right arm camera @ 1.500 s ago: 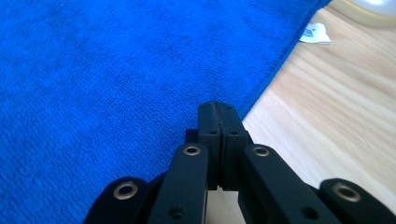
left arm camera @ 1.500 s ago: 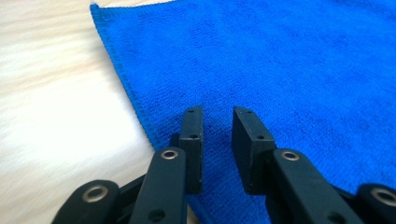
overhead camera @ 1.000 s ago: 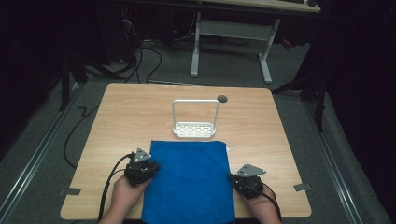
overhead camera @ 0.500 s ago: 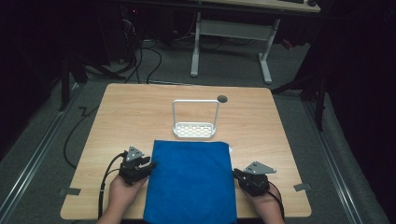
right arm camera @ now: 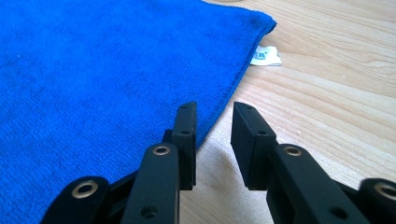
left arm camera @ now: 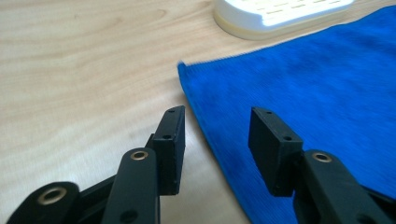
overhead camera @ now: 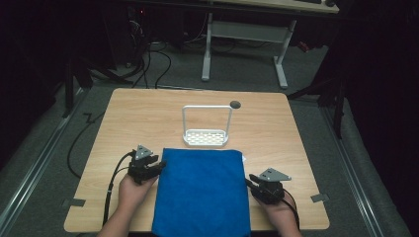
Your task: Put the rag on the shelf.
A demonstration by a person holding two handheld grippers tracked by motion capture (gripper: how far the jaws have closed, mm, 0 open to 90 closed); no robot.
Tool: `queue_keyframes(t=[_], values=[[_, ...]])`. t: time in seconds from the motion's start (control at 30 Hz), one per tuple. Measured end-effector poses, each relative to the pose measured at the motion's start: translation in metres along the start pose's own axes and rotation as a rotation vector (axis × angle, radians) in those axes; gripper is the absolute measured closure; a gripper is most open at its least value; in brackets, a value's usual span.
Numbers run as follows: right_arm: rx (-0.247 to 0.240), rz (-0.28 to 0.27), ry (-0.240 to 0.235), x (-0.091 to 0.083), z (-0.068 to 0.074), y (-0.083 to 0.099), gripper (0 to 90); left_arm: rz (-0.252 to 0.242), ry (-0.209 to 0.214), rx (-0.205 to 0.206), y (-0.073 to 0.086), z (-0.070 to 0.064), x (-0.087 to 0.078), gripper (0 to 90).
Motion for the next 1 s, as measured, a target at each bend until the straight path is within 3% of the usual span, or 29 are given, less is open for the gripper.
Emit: queue_keyframes(t=[0.23,0.3,0.37,0.43,0.57,0.7,0.8,0.9,1.0], values=[[0.012,-0.030,-0.003,-0.003,-0.003,-0.004,65.8,-0.011,-0.016,-0.027,-0.012,0.005,0.016,55.4],[0.010,-0.033,-0.028,-0.003,-0.003,-0.005,63.8,-0.003,-0.018,-0.027,-0.016,0.006,0.022,53.6],[0.018,-0.040,-0.043,-0.003,-0.004,-0.006,62.1,-0.035,-0.024,-0.039,-0.022,0.009,0.027,53.8],[0.027,-0.058,-0.037,-0.004,-0.005,-0.009,56.9,-0.011,-0.020,-0.087,-0.021,0.012,0.029,54.1],[0.024,-0.067,-0.019,0.000,-0.006,-0.012,52.6,0.007,-0.012,-0.092,-0.019,0.011,0.031,54.1],[0.027,-0.078,-0.001,0.014,-0.012,-0.027,52.8,0.017,0.007,-0.118,-0.020,0.013,0.033,55.2],[0.021,-0.073,0.020,0.022,-0.017,-0.034,53.2,0.018,-0.001,-0.107,-0.020,0.012,0.034,56.3],[0.048,-0.031,0.056,0.042,-0.030,-0.041,56.4,0.022,-0.002,-0.093,-0.020,0.011,0.034,58.9],[0.070,-0.010,0.063,0.052,-0.039,-0.044,57.4,0.021,0.001,-0.095,-0.020,0.011,0.034,60.1]])
Point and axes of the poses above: each handheld gripper's, and its own axes: x roughly forward along the jaws, y roughly out of its underside, z roughly to its left, the point moved 8 cm from there along x, roughly forward along the jaws, and after that the axes turned 6 degrees about -x, right-handed, at the moved point
